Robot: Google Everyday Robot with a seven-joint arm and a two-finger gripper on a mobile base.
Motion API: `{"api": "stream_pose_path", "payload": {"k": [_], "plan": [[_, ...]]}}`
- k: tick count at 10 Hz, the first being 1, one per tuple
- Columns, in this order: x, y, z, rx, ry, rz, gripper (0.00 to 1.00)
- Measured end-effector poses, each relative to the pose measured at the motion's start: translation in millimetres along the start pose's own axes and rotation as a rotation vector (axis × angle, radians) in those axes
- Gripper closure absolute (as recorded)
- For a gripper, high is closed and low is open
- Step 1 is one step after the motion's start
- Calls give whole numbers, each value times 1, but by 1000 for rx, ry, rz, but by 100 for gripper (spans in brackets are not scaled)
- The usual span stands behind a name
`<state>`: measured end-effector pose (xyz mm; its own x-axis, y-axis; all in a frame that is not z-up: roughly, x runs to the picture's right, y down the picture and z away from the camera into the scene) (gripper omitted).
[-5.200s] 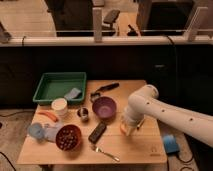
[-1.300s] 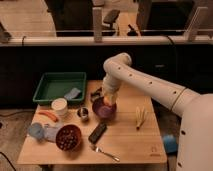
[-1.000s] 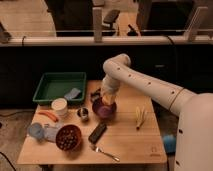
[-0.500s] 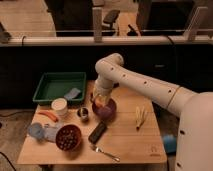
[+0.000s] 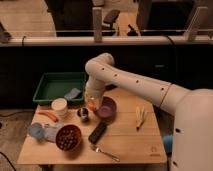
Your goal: Place apple in metal cup
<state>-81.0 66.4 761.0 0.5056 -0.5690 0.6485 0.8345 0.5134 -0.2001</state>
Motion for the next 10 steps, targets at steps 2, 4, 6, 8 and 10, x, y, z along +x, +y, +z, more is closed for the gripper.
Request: {"api": "stream_pose_path", "payload": {"k": [2,4,6,8,10], "plan": [[-15,-9,4,-20,-18,-61,100],[-20,-13,5,-30,-28,-89,100],[-26,-18,8,-51,-40,-128,100],[-32,-25,12,-63,-46,-155,99],[-36,-31,15,-83,-49,-174,81]]}}
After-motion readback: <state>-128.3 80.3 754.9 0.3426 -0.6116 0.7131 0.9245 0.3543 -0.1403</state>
